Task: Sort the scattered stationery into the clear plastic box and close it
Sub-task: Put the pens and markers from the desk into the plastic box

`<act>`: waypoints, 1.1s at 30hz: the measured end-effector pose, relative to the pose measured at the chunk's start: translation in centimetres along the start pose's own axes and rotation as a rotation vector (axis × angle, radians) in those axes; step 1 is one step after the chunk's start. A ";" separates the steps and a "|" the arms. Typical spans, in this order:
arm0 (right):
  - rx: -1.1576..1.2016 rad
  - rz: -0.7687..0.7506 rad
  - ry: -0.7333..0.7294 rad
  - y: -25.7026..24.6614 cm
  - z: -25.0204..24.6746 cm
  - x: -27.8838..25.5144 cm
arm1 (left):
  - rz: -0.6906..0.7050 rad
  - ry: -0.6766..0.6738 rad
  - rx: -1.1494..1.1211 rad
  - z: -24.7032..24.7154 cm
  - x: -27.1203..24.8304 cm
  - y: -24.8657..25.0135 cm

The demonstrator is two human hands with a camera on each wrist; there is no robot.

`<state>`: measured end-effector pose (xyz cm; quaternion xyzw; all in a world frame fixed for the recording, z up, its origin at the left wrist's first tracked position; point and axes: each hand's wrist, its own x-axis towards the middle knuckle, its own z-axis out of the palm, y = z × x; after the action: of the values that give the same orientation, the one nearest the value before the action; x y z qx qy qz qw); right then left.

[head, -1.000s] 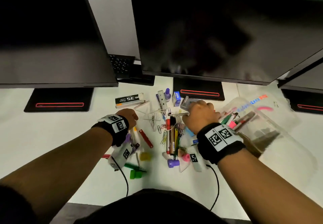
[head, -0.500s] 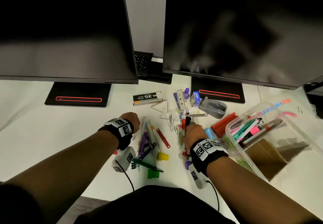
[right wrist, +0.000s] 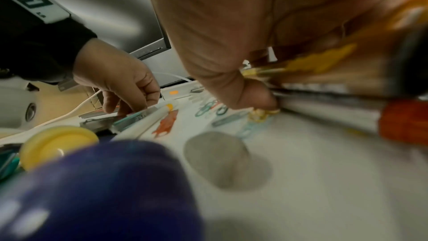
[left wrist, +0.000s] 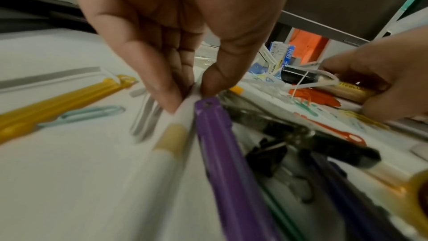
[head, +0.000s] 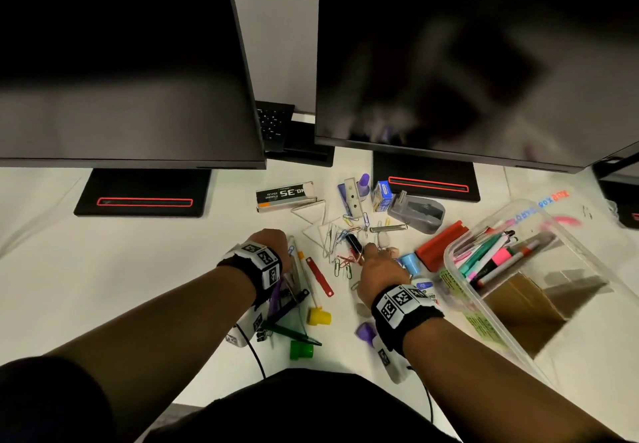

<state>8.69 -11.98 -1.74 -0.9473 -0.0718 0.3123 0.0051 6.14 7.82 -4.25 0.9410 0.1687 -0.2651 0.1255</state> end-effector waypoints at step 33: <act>0.191 -0.456 -0.095 3.6 -2.3 -4.5 | 0.051 0.056 -0.355 -3.7 -0.9 2.2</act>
<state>6.93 -16.06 2.59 -0.8861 -0.2541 0.3524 0.1614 7.96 6.75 -0.41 0.9151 0.1925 -0.2014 0.2916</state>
